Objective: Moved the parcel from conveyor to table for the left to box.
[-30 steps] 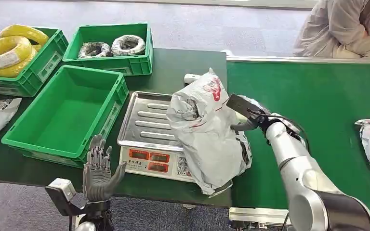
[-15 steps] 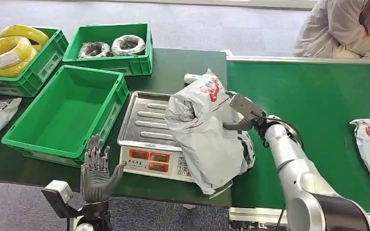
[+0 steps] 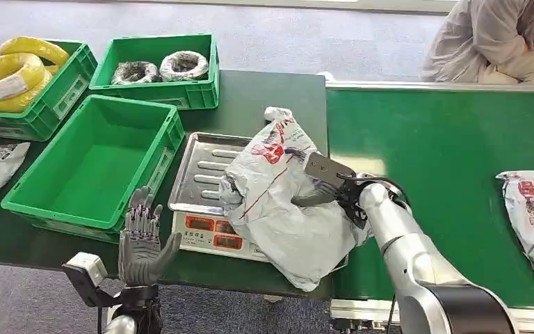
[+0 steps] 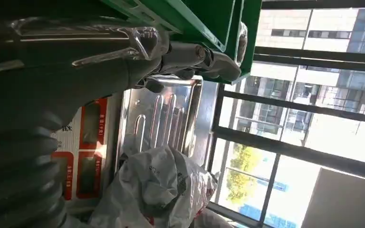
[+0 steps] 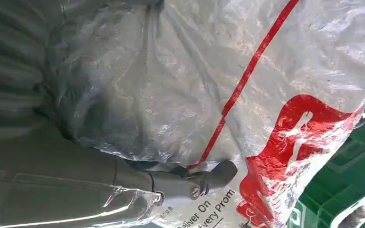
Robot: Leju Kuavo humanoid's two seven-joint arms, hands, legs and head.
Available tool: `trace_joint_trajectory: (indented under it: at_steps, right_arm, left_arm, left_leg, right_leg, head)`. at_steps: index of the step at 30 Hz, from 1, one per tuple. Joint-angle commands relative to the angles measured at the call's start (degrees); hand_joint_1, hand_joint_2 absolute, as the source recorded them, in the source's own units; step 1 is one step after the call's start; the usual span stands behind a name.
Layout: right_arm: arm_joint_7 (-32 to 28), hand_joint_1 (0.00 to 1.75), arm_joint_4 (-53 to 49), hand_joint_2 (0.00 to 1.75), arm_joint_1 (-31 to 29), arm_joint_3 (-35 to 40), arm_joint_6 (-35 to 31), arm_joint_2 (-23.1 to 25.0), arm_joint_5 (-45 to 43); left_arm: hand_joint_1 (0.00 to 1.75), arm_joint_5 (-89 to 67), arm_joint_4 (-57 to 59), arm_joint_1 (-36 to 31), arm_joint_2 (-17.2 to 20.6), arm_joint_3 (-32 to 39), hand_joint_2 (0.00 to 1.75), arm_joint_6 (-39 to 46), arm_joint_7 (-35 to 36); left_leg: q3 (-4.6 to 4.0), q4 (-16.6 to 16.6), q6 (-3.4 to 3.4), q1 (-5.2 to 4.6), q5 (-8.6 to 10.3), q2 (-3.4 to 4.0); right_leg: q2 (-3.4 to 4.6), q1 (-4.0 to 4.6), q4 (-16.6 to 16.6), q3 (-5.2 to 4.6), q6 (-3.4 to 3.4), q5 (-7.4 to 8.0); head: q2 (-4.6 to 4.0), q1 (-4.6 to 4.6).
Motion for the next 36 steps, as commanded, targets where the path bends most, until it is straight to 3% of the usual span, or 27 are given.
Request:
trace_joint_trajectory:
  at_steps: [1,4,6,11,16,22,26,33,36]
  right_arm:
    - [0.4,0.00,0.6,1.75,0.5,4.4,-2.7,1.0,-1.5]
    - [0.4,0.00,0.6,1.75,0.4,4.5,-2.7,0.9,-1.6]
    - [0.1,1.75,0.3,1.75,0.5,4.4,-3.1,1.0,-2.0]
    - [-0.3,1.75,-0.5,1.75,0.8,4.1,-4.5,0.8,-3.0]
    - [1.0,1.75,-5.8,1.75,1.9,1.8,-12.0,1.1,-8.0]
    - [9.1,1.75,-13.1,1.75,-0.2,0.1,-24.7,1.8,-10.9]
    - [9.9,1.75,-13.6,1.75,-0.5,0.5,-24.7,1.6,-11.1]
    - [19.4,1.75,-15.4,1.75,-4.9,1.8,-43.9,3.8,-4.0]
    - [23.0,1.75,-13.4,1.75,-7.6,4.4,-47.5,4.6,0.9]
  left_arm:
    - [0.00,-0.6,0.6,1.4,0.3,0.9,1.75,0.1,0.3]
    - [0.00,-0.6,0.3,1.4,0.3,1.0,1.75,0.2,0.3]
    - [0.00,-0.6,0.3,1.2,0.2,1.1,1.75,0.2,0.3]
    - [0.00,-0.7,-0.4,1.3,0.1,1.4,1.75,0.3,0.4]
    - [0.00,-0.9,-3.2,3.6,-0.1,2.1,1.75,0.7,0.5]
    - [0.00,-1.3,-6.0,5.1,-0.9,2.6,1.75,2.4,0.8]
    - [0.00,-1.3,-6.0,5.1,-1.0,2.4,1.75,2.6,0.8]
    - [0.00,-0.9,-3.6,4.3,-0.6,-0.2,1.75,4.1,0.9]
    - [0.00,-0.3,-1.1,2.4,-0.2,-1.6,1.75,4.0,0.7]
  left_leg:
    - [0.18,-0.1,0.05,0.00,-0.01,0.13]
    - [0.10,-0.1,0.04,-0.02,-0.01,0.08]
    - [0.12,-0.1,0.04,-0.01,-0.01,0.09]
    - [0.17,-0.2,0.07,-0.01,0.01,0.12]
    - [0.19,-0.2,0.06,-0.02,-0.02,0.14]
    - [0.02,-0.1,0.07,-0.07,-0.03,0.17]
    - [0.01,-0.1,0.07,-0.04,0.00,0.12]
    - [-0.02,0.0,0.06,-0.07,-0.02,0.17]
    - [-0.03,0.0,0.05,-0.10,0.00,0.16]
  right_leg:
    - [0.03,0.03,-0.1,0.13,-0.12,0.02]
    - [0.01,0.01,-0.1,0.07,-0.10,0.00]
    - [0.01,0.02,-0.1,0.08,-0.11,0.01]
    - [0.00,0.03,-0.1,0.13,-0.15,0.03]
    - [0.03,0.03,-0.1,0.13,-0.15,0.01]
    - [0.08,-0.03,0.0,-0.04,-0.14,0.00]
    - [0.01,0.00,0.0,0.00,-0.15,0.03]
    - [0.07,-0.04,0.0,-0.07,-0.13,0.00]
    - [0.09,-0.07,0.1,-0.09,-0.10,0.01]
  head:
    - [0.00,0.02]
    - [0.00,0.02]
    - [0.00,0.00]
    - [0.00,0.02]
    - [0.00,0.00]
    - [0.00,0.02]
    - [0.00,0.02]
    - [0.00,0.02]
    - [0.00,0.00]
